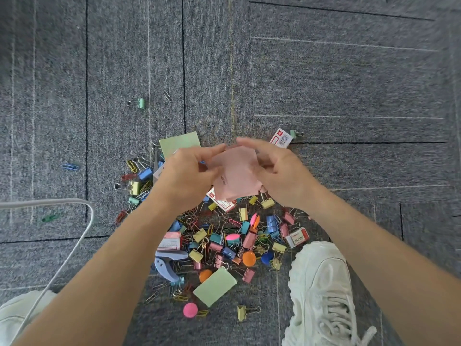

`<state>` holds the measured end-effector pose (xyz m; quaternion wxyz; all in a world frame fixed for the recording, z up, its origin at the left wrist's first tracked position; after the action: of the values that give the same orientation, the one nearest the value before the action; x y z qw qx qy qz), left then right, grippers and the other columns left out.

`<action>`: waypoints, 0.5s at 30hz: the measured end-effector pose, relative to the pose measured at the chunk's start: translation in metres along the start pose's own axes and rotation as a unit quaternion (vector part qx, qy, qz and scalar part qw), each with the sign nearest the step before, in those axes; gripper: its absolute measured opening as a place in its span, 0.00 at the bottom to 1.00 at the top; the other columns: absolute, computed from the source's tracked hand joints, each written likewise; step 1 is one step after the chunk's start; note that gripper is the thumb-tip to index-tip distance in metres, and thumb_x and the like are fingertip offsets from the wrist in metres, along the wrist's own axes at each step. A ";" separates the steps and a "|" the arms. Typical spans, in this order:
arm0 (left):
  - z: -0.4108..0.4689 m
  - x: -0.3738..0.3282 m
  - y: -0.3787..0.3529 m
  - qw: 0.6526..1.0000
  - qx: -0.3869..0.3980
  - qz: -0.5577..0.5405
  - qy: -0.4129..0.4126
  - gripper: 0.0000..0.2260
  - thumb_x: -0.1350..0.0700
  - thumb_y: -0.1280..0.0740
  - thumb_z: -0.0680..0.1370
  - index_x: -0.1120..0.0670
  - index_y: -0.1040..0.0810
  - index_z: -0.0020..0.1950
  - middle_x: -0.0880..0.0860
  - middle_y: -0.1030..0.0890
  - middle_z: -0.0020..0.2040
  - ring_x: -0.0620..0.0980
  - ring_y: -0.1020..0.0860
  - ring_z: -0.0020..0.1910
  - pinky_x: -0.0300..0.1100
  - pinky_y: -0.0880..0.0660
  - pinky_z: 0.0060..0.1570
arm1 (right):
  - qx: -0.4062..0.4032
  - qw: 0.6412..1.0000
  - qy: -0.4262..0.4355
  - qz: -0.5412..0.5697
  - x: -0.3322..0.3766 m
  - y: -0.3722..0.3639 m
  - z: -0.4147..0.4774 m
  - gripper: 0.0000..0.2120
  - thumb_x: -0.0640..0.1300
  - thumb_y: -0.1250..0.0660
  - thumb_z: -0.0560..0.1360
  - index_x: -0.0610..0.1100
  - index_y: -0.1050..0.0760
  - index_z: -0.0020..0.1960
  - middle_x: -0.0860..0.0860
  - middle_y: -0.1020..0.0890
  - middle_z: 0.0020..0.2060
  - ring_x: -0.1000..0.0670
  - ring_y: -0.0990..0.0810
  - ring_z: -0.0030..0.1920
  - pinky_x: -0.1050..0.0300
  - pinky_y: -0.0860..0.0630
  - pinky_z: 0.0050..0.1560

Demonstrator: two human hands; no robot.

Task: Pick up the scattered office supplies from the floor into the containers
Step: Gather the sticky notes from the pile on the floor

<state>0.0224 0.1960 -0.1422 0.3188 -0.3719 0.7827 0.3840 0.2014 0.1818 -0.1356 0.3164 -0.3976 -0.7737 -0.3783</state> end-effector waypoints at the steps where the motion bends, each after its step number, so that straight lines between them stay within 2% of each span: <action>1: 0.000 0.000 0.000 1.000 -0.005 0.005 0.000 0.10 0.62 0.31 0.78 0.60 0.18 0.59 0.38 0.20 0.47 0.35 0.30 0.25 0.27 0.33 0.27 | 0.002 1.000 0.006 -0.009 0.000 -0.001 -0.001 0.19 0.39 0.38 0.81 0.57 0.28 0.68 0.59 0.18 0.49 0.59 0.21 0.44 0.68 0.25 0.39; 3: -0.002 0.002 -0.001 1.000 -0.017 -0.009 0.010 0.15 0.61 0.30 0.78 0.57 0.20 0.64 0.39 0.20 0.47 0.33 0.27 0.32 0.28 0.28 0.37 | -0.014 1.000 0.013 -0.017 -0.001 -0.003 -0.001 0.14 0.39 0.36 0.81 0.55 0.25 0.61 0.60 0.18 0.48 0.60 0.20 0.44 0.67 0.24 0.41; 4: -0.004 0.004 -0.002 0.999 -0.021 -0.029 0.025 0.19 0.60 0.29 0.77 0.53 0.23 0.68 0.42 0.18 0.48 0.36 0.24 0.38 0.34 0.24 0.43 | -0.028 0.999 0.015 -0.017 -0.001 -0.003 -0.001 0.13 0.39 0.36 0.80 0.55 0.25 0.59 0.59 0.17 0.48 0.59 0.19 0.45 0.64 0.23 0.42; 5: -0.005 0.008 -0.004 0.997 -0.017 -0.057 0.052 0.22 0.59 0.28 0.77 0.52 0.25 0.70 0.46 0.17 0.50 0.43 0.20 0.43 0.41 0.21 0.47 | -0.039 0.999 0.018 -0.007 -0.001 -0.004 -0.001 0.12 0.39 0.35 0.80 0.54 0.24 0.58 0.58 0.17 0.49 0.58 0.19 0.46 0.62 0.22 0.43; 7: -0.009 0.019 -0.009 0.985 0.001 -0.130 0.112 0.15 0.59 0.27 0.75 0.54 0.20 0.61 0.54 0.15 0.49 0.55 0.17 0.49 0.53 0.19 0.51 | -0.048 0.998 0.019 0.034 0.000 -0.007 0.002 0.11 0.38 0.34 0.80 0.52 0.23 0.57 0.56 0.16 0.48 0.58 0.18 0.46 0.62 0.22 0.42; 8: -0.012 0.023 -0.010 0.976 0.006 -0.170 0.138 0.10 0.60 0.27 0.75 0.55 0.18 0.56 0.56 0.15 0.49 0.58 0.17 0.50 0.54 0.18 0.50 | -0.047 0.997 0.021 0.050 0.002 -0.011 0.004 0.11 0.38 0.34 0.79 0.51 0.23 0.57 0.55 0.16 0.47 0.57 0.18 0.45 0.62 0.22 0.41; 10: -0.016 0.031 -0.003 0.958 -0.008 -0.228 0.174 0.07 0.62 0.28 0.75 0.57 0.18 0.52 0.56 0.16 0.50 0.58 0.17 0.51 0.48 0.17 0.44 | -0.036 0.998 0.030 0.036 0.012 -0.018 0.010 0.09 0.41 0.35 0.80 0.50 0.24 0.59 0.54 0.16 0.48 0.55 0.18 0.47 0.60 0.20 0.43; 12: -0.020 0.039 0.014 0.942 -0.052 -0.269 0.195 0.08 0.63 0.29 0.75 0.58 0.20 0.54 0.56 0.18 0.52 0.55 0.17 0.50 0.41 0.18 0.39 | -0.029 0.997 0.041 -0.052 0.024 -0.024 0.026 0.12 0.46 0.38 0.82 0.49 0.25 0.65 0.55 0.18 0.54 0.53 0.19 0.50 0.57 0.21 0.49; 15: -0.023 0.055 0.049 0.930 -0.152 -0.277 0.186 0.07 0.61 0.30 0.76 0.55 0.20 0.53 0.52 0.19 0.52 0.53 0.18 0.50 0.39 0.19 0.40 | -0.036 0.977 0.080 -0.194 0.049 -0.035 0.065 0.18 0.45 0.41 0.83 0.46 0.29 0.72 0.51 0.22 0.61 0.53 0.24 0.56 0.57 0.27 0.59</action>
<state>-0.0518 0.1791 -0.1561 0.2010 -0.6824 0.6260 0.3194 0.1351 0.2405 -0.1414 0.2831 -0.2200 -0.7942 -0.4907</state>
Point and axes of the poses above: each hand's wrist, its own z-axis towards the middle knuckle, its own y-axis out of the back of the hand, x = y × z, the point moved 5 cm from there along z, towards the middle knuckle
